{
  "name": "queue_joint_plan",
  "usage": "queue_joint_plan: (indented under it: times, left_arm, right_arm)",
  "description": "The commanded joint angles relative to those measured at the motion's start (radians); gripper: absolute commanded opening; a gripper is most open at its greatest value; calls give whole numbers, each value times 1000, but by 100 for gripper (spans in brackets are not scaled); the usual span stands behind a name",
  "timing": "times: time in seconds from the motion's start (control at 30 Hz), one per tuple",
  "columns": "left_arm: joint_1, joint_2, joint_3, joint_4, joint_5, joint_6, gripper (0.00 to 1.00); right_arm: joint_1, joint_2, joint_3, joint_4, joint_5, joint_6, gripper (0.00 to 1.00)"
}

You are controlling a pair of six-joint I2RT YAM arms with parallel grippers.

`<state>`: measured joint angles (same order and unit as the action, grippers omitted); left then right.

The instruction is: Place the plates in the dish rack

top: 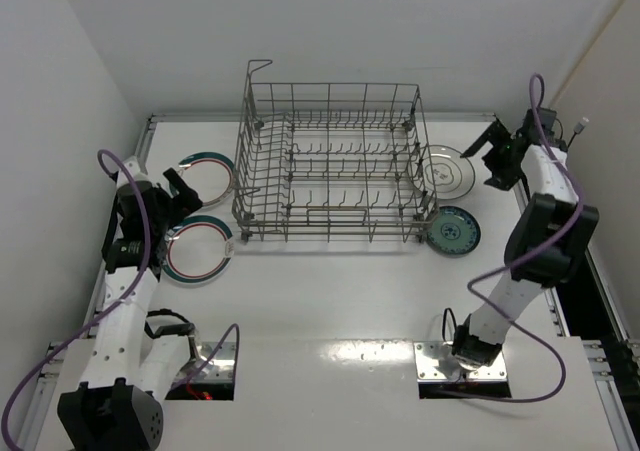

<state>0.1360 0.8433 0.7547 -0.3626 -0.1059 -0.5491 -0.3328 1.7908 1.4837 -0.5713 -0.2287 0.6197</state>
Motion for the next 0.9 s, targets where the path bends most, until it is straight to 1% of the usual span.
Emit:
queue_joint_plan:
  times: [0.0, 0.03, 0.07, 0.17, 0.23, 0.3, 0.33, 0.4, 0.43, 0.47, 0.5, 0.57, 0.63, 0.87]
  left_arm:
    - [-7, 0, -25, 99, 81, 32, 100]
    - [-7, 0, -41, 114, 100, 32, 100]
    - [-7, -12, -69, 163, 130, 32, 100]
    - [-7, -12, -92, 214, 199, -6, 100]
    - [-7, -12, -92, 214, 225, -20, 100]
    - [-7, 6, -83, 203, 226, -20, 100]
    - [-7, 7, -83, 203, 226, -9, 100]
    - [-7, 7, -83, 203, 215, 0, 100]
    - [-7, -4, -83, 203, 215, 0, 100]
    - [-7, -4, -83, 203, 215, 0, 100]
    - [-7, -4, -83, 203, 215, 9, 100]
    - [-7, -4, -83, 203, 206, 9, 100]
    - [-7, -4, -74, 203, 206, 18, 100]
    - [-7, 5, -74, 203, 195, 28, 100]
  right_arm:
    - [-40, 128, 47, -16, -164, -3, 100]
    - [-40, 175, 59, -16, -181, -15, 100]
    - [-52, 195, 59, -16, -202, -15, 100]
    - [-74, 235, 78, -29, -187, -25, 100]
    - [-84, 262, 90, -29, -173, -34, 100]
    - [-84, 303, 101, -29, -182, -46, 95]
    - [-84, 321, 113, -29, -220, -58, 89]
    - [-95, 363, 125, -29, -268, -69, 82]
    - [-95, 402, 125, -15, -320, -69, 76]
    - [-95, 421, 125, -6, -346, -69, 64]
    - [-95, 438, 125, -6, -368, -69, 59]
    - [-95, 461, 125, 5, -368, -69, 59]
    - [-95, 461, 125, 5, -324, -60, 59]
    - [-95, 470, 135, 16, -313, -58, 62]
